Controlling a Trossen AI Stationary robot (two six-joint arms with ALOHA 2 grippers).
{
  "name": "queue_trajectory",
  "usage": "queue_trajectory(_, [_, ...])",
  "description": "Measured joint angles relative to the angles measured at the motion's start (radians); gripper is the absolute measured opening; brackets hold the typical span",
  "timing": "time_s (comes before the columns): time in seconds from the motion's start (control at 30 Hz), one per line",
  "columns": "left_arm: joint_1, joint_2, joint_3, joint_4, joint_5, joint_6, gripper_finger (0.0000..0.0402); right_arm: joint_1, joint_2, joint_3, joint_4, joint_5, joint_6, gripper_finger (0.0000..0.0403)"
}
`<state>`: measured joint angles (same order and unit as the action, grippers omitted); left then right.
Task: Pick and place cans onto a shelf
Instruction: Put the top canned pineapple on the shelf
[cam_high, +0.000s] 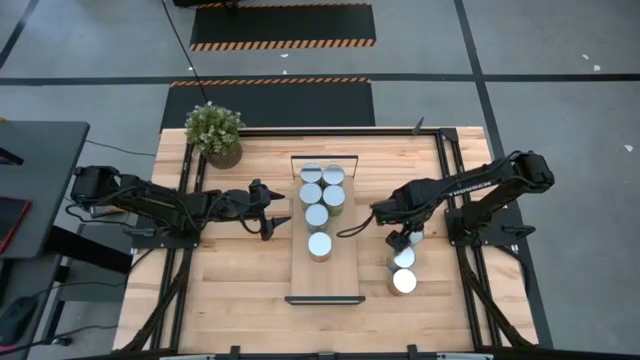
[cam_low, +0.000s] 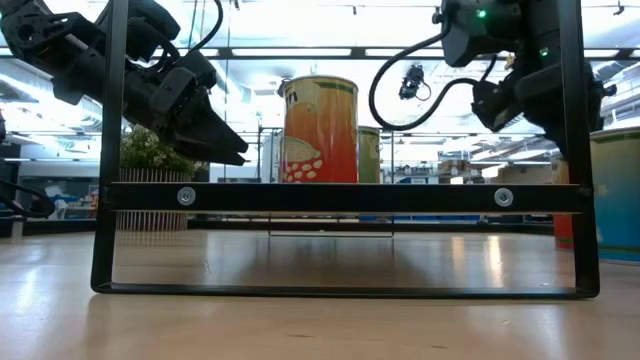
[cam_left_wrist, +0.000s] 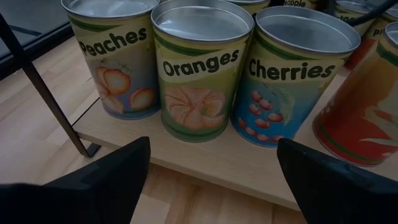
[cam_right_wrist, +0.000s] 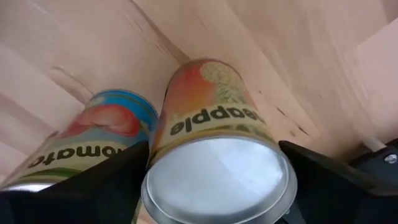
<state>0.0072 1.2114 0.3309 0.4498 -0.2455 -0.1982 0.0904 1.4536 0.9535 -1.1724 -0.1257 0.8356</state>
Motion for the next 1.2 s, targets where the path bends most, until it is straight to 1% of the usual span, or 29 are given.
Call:
queue_trajectory(0.2, [0.000,0.000,0.000,0.000,0.000,-0.005,0.0357,0.008,0.000,0.000,-0.034,0.001,0.000,0.0320])
queue_trajectory(0.33, [0.000,0.000,0.000,0.000,0.000,0.000,0.0357,0.007,-0.006,0.013,-0.050,0.030,-0.034,0.0320])
queue_trajectory(0.5, [0.000,0.000,0.000,0.000,0.001,0.000,0.0357,-0.003,-0.006,0.139,-0.072,0.106,-0.094,0.0333])
queue_trajectory(0.67, [0.000,0.000,0.000,0.000,0.032,-0.001,0.0357,-0.001,-0.007,0.284,-0.065,0.162,-0.122,0.0325])
queue_trajectory(0.83, [0.000,0.000,0.000,0.001,0.034,0.000,0.0357,0.012,0.001,0.378,-0.032,0.194,-0.138,0.0325])
queue_trajectory(1.0, [0.000,0.000,0.001,0.005,0.034,0.001,0.0357,0.019,0.073,0.464,-0.021,0.206,-0.181,0.0326])
queue_trajectory(1.2, [0.000,0.000,0.001,0.006,0.034,0.001,0.0357,0.055,0.240,0.637,-0.056,0.207,-0.311,0.0326])
